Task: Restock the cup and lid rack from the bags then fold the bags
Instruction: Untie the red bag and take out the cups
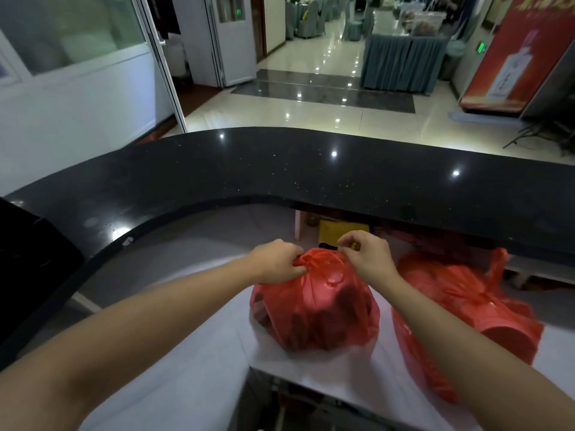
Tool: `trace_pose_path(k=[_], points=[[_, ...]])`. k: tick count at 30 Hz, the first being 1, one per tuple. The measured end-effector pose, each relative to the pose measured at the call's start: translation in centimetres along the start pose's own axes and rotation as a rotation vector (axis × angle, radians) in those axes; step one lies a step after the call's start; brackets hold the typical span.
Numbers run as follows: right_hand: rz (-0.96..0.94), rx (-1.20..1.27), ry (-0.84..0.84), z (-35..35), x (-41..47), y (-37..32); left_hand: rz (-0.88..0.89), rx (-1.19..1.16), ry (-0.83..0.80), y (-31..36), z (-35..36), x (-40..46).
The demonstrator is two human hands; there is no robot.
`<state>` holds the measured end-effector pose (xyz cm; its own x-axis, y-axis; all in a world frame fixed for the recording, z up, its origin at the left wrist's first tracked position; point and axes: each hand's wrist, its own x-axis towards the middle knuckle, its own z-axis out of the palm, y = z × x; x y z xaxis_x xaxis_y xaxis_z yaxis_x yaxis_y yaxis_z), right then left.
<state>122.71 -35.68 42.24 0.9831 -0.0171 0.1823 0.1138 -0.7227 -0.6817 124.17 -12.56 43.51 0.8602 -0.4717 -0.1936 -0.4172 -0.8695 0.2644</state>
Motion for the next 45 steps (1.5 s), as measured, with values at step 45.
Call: trace_pose_path(k=[45], points=[[-0.348, -0.116, -0.050, 3.2, -10.1, 1.6, 0.214, -0.629, 0.373, 2.2, 10.6, -4.3]])
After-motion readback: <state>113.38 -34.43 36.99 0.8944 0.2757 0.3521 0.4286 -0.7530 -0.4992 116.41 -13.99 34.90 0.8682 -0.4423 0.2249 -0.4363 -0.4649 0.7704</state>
